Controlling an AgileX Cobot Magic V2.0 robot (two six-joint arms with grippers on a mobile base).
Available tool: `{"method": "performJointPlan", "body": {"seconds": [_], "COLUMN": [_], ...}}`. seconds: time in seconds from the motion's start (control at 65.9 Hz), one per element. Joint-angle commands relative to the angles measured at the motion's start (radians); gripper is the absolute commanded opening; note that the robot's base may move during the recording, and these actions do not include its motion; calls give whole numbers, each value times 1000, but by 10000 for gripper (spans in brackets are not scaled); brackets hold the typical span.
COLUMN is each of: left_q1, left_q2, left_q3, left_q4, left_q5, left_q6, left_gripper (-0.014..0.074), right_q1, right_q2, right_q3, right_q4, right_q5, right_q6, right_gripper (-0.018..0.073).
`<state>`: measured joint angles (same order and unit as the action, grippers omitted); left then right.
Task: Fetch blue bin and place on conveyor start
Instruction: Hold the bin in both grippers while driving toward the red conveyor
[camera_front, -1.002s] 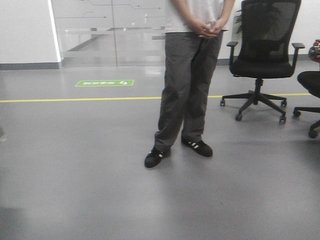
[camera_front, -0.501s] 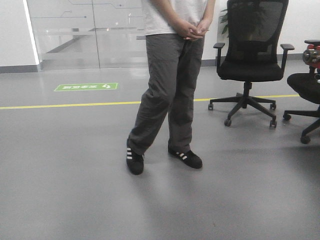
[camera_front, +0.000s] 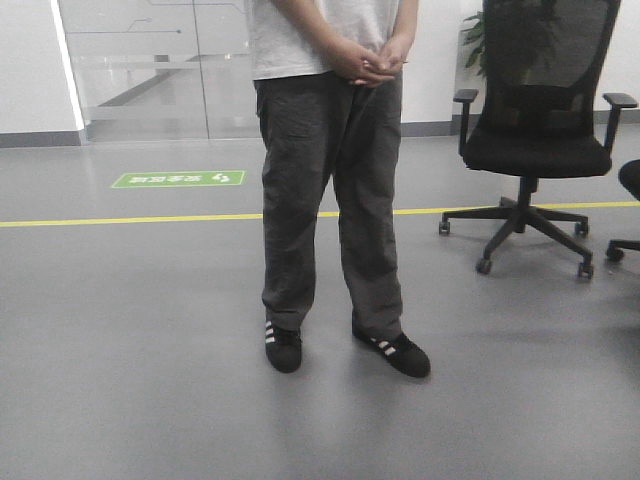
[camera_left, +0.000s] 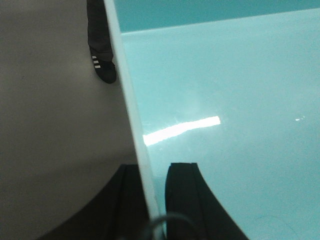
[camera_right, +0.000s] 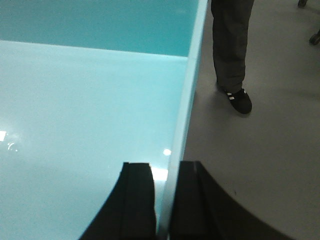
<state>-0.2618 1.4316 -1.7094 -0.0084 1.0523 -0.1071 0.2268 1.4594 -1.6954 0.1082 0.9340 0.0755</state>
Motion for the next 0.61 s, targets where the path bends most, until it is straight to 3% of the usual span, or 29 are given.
{"method": "performJointPlan", "body": {"seconds": [0.0, 0.592], "left_q1": [0, 0], "left_q2": [-16, -16], "left_q3": [-7, -7], "left_q4": [25, 25], "left_q5": [-30, -32], "left_q6": [18, 18], "left_gripper": [-111, -111], "right_q1": [-9, -9], "right_q2": [-16, -14], "right_q3": [-8, -8], "right_q4": [-32, -32], "right_q5": [-30, -29], "right_q6": [-21, -21], "right_gripper": [-151, -151]}}
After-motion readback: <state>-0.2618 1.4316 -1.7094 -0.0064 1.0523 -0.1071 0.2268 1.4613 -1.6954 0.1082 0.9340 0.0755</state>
